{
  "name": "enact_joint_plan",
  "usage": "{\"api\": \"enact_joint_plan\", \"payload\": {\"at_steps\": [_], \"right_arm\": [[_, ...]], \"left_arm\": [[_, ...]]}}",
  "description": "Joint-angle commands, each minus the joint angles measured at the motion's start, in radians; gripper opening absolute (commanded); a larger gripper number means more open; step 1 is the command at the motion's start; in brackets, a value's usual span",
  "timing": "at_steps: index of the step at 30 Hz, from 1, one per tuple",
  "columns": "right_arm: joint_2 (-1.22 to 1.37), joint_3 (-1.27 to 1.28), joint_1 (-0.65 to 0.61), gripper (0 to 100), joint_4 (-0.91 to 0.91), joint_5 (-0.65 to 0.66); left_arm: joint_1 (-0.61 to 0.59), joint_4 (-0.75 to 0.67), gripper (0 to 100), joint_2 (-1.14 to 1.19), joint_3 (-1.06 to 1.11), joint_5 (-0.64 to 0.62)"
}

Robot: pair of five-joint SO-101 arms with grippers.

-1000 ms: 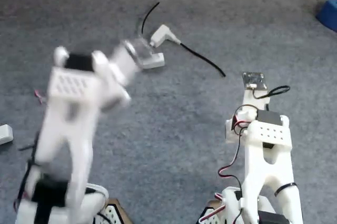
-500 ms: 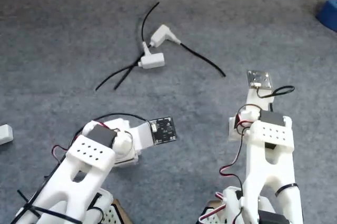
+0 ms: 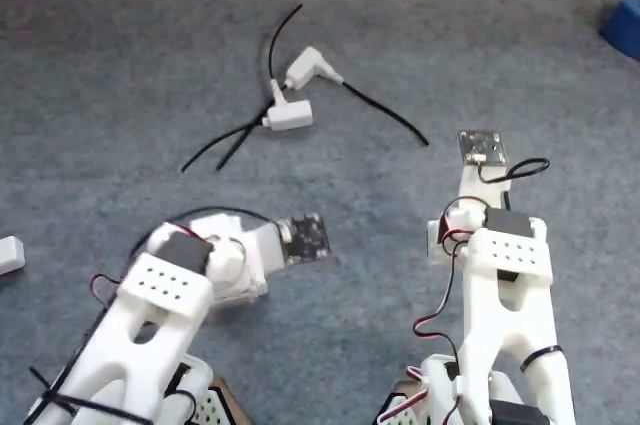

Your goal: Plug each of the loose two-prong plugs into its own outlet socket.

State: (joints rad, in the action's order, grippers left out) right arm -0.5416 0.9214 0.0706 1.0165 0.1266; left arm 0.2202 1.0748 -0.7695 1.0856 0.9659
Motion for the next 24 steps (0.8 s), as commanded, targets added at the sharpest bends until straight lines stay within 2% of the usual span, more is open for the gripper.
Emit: {"api": "enact_joint_plan", "payload": {"at_steps": [1,6,10,14,20,24], "right_arm": [[-0.018,-0.004,-0.012,22.1,-0.015,-0.008],[-0.018,0.013,-0.013,22.1,-0.051,-0.006],[-0.018,0.013,-0.013,22.1,-0.051,-0.006],[-0.018,0.013,-0.013,22.1,-0.051,-0.006],[-0.018,0.013,-0.013,22.1,-0.051,-0.006],[-0.018,0.013,-0.013,22.1,-0.051,-0.006]], "left_arm": [[-0.091,0.037,22,-0.016,-0.131,0.046],[-0.156,0.169,22,-0.016,-0.335,0.064],[-0.226,0.186,23,-0.015,-0.412,0.068],[-0.277,0.104,24,-0.013,-0.291,0.072],[-0.275,-0.020,39,-0.016,-0.005,0.124],[-0.275,-0.094,41,-0.016,0.056,0.123]]}}
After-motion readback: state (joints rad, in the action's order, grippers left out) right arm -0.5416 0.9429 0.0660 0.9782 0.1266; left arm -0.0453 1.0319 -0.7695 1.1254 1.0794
